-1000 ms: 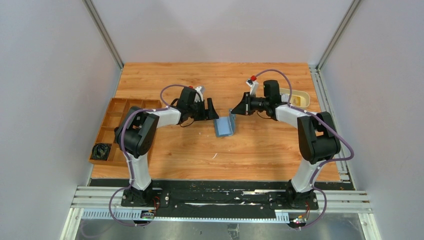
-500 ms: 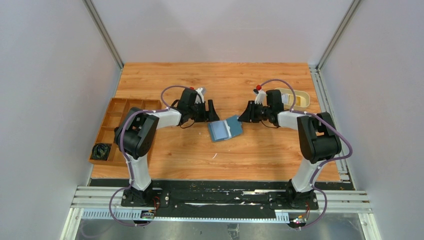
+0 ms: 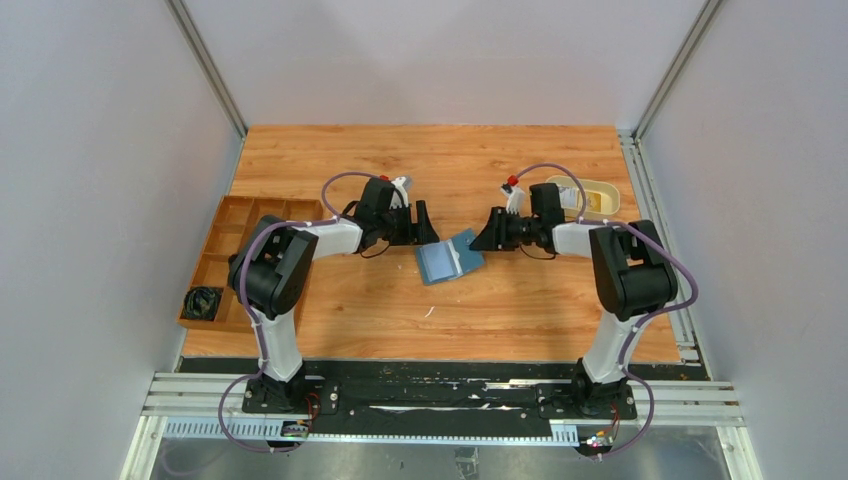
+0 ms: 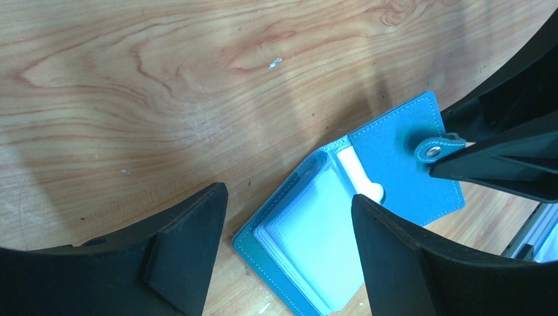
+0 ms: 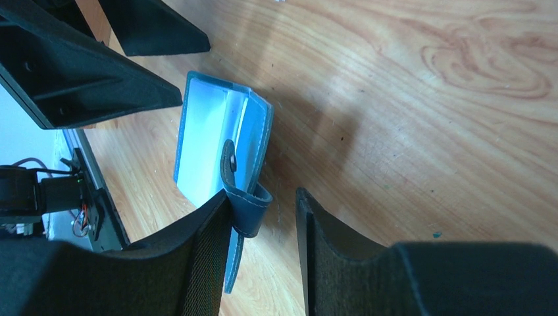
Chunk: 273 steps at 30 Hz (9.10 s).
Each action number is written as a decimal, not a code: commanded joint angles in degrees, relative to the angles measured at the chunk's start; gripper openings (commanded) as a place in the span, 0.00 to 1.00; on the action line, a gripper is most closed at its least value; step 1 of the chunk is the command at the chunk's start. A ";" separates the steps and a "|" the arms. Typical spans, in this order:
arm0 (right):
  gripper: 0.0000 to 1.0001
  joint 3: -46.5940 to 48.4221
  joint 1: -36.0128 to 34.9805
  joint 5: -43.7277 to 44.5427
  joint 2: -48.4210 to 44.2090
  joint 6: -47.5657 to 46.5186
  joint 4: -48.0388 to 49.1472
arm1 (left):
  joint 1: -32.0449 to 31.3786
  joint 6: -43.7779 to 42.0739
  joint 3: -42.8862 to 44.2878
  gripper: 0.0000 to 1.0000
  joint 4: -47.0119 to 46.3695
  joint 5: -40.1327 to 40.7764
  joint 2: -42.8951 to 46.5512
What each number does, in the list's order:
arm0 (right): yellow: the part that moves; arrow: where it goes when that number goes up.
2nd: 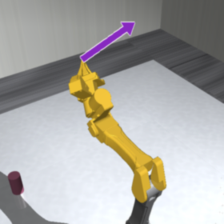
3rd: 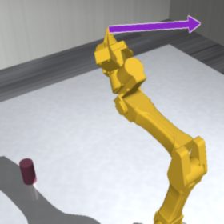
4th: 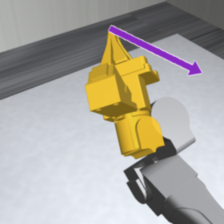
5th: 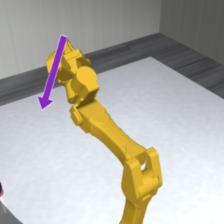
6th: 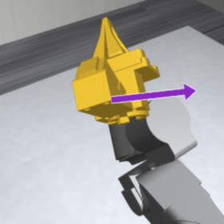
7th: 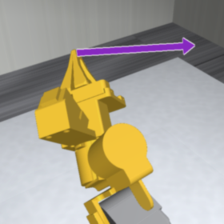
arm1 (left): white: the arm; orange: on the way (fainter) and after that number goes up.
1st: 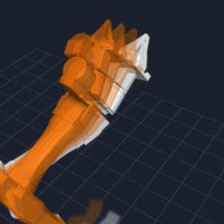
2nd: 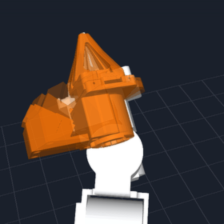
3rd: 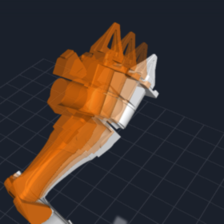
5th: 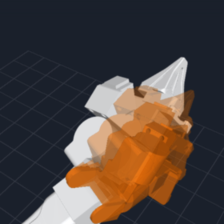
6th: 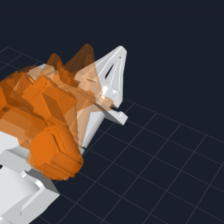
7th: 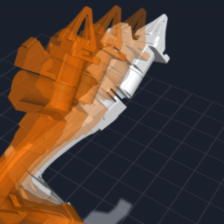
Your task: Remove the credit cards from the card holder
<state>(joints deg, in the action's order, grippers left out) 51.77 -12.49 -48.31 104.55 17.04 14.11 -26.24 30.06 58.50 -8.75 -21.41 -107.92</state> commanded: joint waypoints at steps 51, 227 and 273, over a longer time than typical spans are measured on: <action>0.00 -7.36 -3.09 -0.55 5.30 20.37 21.47 | 3.18 34.35 -29.43 0.68 -64.39 -14.42 -9.76; 0.93 40.93 -32.07 74.44 18.17 -14.40 -48.59 | -2.94 14.09 -16.87 0.00 -7.06 8.31 7.32; 0.85 -2.20 -14.75 9.08 1.55 29.77 22.40 | -6.94 24.88 -20.86 0.00 -7.07 25.00 12.19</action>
<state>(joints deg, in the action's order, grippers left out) 50.70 -27.49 -34.41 103.96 40.21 25.96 -32.77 54.04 38.59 -17.58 -0.40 -95.96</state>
